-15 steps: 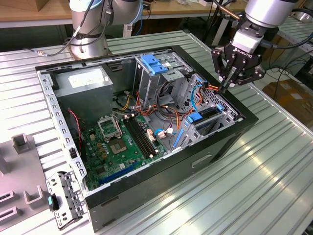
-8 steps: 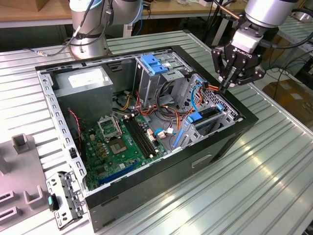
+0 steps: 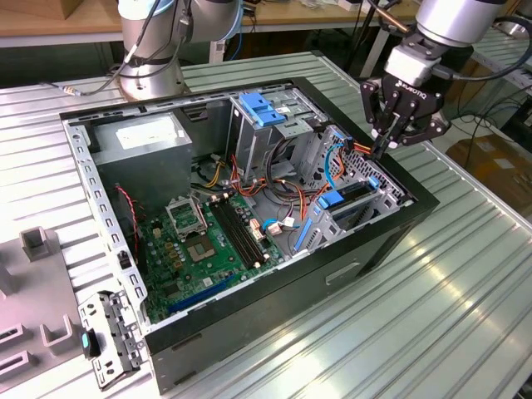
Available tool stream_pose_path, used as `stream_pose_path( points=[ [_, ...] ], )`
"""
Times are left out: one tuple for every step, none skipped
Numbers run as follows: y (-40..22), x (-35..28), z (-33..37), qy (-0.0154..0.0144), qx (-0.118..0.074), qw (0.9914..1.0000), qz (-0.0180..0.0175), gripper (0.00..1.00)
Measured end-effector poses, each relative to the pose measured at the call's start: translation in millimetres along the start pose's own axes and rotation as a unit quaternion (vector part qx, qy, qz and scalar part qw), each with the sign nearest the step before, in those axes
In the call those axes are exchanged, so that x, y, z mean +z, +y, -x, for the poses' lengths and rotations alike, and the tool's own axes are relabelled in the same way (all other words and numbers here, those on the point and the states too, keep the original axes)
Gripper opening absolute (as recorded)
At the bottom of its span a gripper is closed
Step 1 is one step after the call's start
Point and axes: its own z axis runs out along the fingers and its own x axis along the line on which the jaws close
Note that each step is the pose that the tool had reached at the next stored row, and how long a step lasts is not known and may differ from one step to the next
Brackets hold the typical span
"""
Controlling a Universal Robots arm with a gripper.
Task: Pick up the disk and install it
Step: 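Insert the first disk wire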
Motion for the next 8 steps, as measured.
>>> stream_pose_path(
  points=[
    [0.1,0.0,0.0,0.0001,0.006,0.99998,0.0002,0.17],
    [0.1,0.0,0.0,0.0003,0.012,0.99993,0.0004,0.17],
    [0.1,0.0,0.0,0.0005,0.021,0.99978,0.0007,0.17],
    [0.2,0.1,0.0,0.0006,0.029,0.99957,0.0009,0.17],
    [0.2,0.2,0.0,0.0008,0.035,0.99937,0.0011,0.17],
    [0.1,0.2,0.0,0.0010,0.048,0.99887,0.0015,0.17],
    [0.1,0.2,0.0,0.0013,0.058,0.99829,0.0018,0.17],
    [0.1,0.2,0.0,0.0014,0.066,0.99784,0.0021,0.17]
  ],
)
